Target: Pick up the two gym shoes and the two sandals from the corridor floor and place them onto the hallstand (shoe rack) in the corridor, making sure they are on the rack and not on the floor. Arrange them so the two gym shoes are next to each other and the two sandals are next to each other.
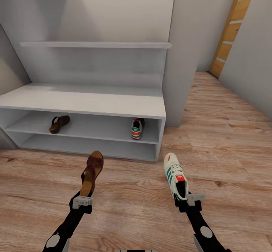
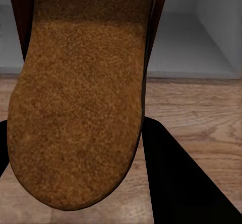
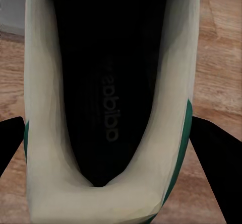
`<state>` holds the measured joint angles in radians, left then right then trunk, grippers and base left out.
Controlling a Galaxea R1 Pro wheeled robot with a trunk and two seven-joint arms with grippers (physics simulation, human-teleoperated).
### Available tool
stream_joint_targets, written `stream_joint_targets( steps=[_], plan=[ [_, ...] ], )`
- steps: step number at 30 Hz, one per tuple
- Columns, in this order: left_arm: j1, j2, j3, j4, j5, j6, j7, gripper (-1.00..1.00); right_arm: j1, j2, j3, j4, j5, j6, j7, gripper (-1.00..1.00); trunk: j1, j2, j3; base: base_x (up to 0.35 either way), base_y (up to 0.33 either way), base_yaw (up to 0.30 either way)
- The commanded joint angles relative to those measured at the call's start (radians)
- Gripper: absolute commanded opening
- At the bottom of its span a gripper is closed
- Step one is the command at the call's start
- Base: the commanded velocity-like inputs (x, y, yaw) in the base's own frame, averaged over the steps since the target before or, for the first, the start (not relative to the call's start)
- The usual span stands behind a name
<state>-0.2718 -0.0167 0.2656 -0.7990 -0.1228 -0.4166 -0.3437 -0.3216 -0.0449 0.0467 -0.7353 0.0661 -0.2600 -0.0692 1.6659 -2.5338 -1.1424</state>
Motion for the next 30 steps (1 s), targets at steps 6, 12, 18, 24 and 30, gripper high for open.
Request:
stream_joint_targets(
  steps=[6, 12, 18, 24, 30],
  plan=[
    [-0.001, -0.002, 0.007, 0.0, -0.014, -0.005, -0.006, -1.0, -0.001, -0.001, 0.004, 0.001, 0.007, -0.001, -0.009, -1.0, 0.0, 0.0, -0.001, 0.0, 0.004, 0.0],
    [0.0, -0.001, 0.007, 0.0, -0.014, -0.005, -0.006, -1.0, -0.001, -0.002, 0.004, 0.001, 0.008, -0.002, -0.009, -1.0, 0.0, 0.0, -0.001, 0.0, 0.009, 0.0],
    [-0.001, -0.002, 0.008, 0.0, -0.014, -0.005, -0.006, -1.0, -0.001, -0.003, 0.004, 0.001, 0.008, -0.002, -0.009, -1.0, 0.0, 0.0, -0.001, 0.0, 0.158, 0.0],
    [-0.001, -0.001, 0.009, 0.0, -0.014, -0.005, -0.006, -1.0, -0.001, -0.004, 0.004, 0.001, 0.008, -0.002, -0.009, -1.0, 0.0, 0.0, -0.001, 0.0, 0.241, 0.0],
    [-0.001, -0.001, 0.009, 0.0, -0.014, -0.005, -0.006, -1.0, -0.001, -0.004, 0.004, 0.001, 0.008, -0.002, -0.009, -1.0, 0.0, 0.0, -0.001, -0.003, 0.268, 0.0]
  ],
)
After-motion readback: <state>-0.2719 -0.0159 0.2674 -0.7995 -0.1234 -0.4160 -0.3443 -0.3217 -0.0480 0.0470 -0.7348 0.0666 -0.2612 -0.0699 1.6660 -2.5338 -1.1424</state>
